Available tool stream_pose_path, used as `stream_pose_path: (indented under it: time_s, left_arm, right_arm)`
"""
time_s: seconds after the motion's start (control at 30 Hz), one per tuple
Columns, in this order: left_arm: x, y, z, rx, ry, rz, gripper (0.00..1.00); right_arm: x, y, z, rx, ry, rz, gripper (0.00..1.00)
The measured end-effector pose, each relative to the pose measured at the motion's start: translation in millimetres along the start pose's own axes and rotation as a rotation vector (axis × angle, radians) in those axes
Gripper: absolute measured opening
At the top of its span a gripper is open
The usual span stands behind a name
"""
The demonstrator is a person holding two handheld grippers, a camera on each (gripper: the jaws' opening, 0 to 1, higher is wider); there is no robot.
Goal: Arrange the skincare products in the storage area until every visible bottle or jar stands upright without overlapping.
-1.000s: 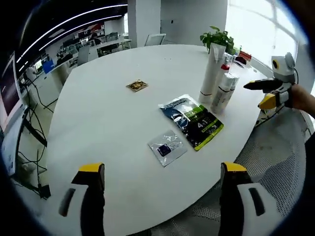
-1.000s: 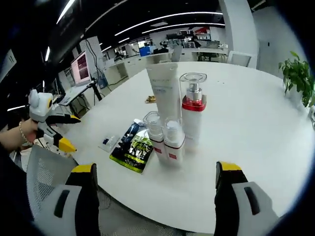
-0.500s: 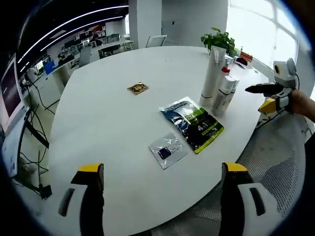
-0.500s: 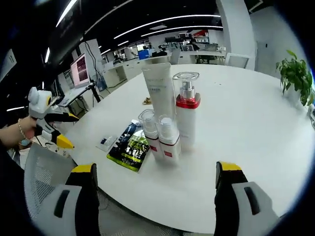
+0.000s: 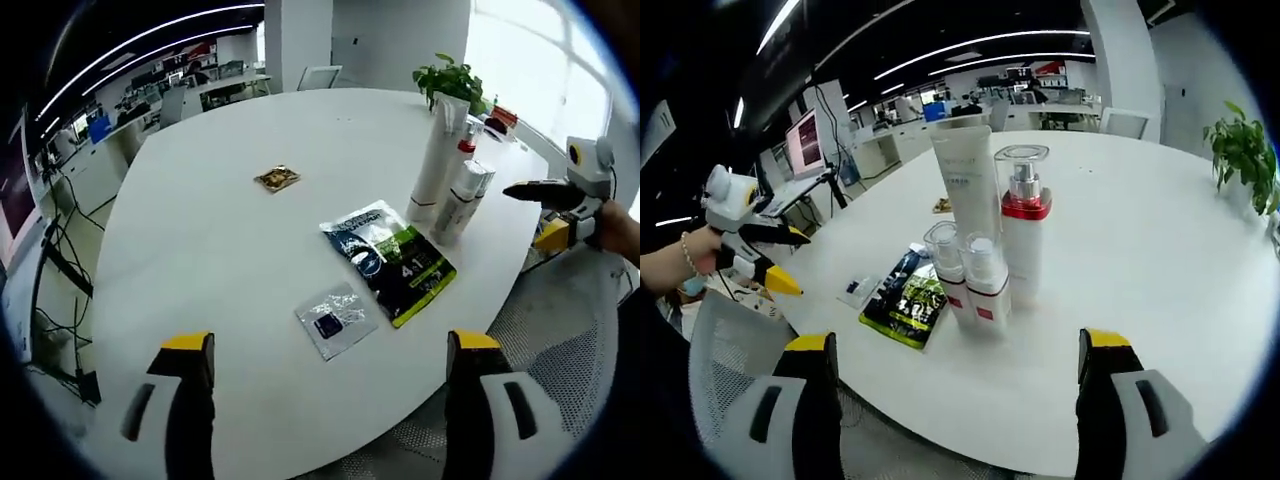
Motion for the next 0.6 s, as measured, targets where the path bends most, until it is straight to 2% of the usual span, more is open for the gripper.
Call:
stream_pose_path:
  time_s: [0.3,0.43,0.6]
  left_arm:
    - [17.9,-6.3,21.7,0.013,0.015,0.000,0.97]
    - [27.1,-2.8,29.4,0.085,0.033,0.038,0.97]
    - [40.3,-0.5,39.4,0.061,0.044,0.028,0.97]
  right_arm:
    - [-0.3,0.1,-0.3,-0.012,-0.006,-0.003,1.00]
    - [-2.3,-2.8,1.7,0.000,-0.031,-0.016,1.00]
    - [0.2,-3.4,-0.2,0.017,-0.023,-0.017,1.00]
Point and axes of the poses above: the point that each gripper's makers call its tool centre point, and the gripper's own axes: x roughly forward along the fingers, y roughly to its left, z roughly out of its top, the point moved 5 cm from there along -x, roughly backward along the fingers, and after that the axes turned 13 degrees about -x, right-handed, at the moved point
